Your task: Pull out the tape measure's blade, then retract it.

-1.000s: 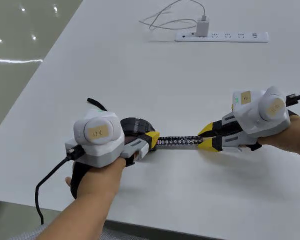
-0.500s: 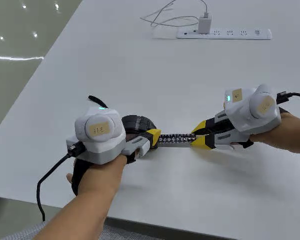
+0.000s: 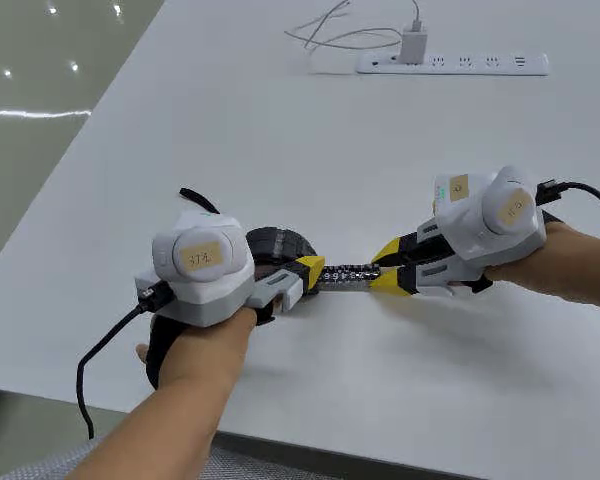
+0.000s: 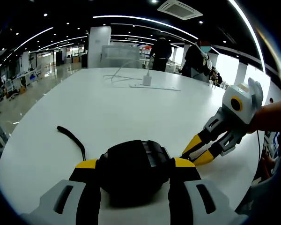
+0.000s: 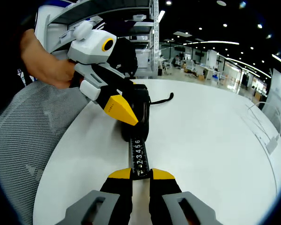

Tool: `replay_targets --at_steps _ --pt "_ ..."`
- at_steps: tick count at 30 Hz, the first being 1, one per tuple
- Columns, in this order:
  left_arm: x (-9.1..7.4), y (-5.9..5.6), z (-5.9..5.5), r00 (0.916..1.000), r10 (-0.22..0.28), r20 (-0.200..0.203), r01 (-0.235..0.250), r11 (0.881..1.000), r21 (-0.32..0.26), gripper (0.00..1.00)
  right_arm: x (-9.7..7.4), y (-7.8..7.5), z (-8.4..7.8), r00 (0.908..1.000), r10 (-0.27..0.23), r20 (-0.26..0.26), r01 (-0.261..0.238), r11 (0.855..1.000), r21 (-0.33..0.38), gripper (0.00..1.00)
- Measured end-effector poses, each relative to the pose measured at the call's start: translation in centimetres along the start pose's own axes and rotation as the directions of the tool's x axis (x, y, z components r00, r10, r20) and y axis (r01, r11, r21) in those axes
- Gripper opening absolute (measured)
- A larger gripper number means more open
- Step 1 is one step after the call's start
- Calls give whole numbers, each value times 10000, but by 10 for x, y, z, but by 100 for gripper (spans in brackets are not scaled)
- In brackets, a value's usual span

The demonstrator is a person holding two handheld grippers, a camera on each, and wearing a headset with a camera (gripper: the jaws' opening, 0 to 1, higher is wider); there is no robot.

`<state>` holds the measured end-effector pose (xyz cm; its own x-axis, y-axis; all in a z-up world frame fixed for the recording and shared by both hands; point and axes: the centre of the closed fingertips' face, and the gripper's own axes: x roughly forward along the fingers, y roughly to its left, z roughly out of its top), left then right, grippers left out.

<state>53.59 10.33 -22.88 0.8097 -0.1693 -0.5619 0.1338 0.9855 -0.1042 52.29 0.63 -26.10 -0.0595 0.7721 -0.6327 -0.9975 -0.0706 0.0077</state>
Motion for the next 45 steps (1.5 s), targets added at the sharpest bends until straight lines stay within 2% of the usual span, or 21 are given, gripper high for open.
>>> replay_targets --at_steps 25,45 --pt "0 1 0 10000 -8 14 8 10000 -34 53 23 0 19 9996 230 140 -228 9996 -151 9" --pt "0 1 0 10000 -13 66 14 9999 -156 53 34 -1 26 9995 292 144 -289 9993 -234 8"
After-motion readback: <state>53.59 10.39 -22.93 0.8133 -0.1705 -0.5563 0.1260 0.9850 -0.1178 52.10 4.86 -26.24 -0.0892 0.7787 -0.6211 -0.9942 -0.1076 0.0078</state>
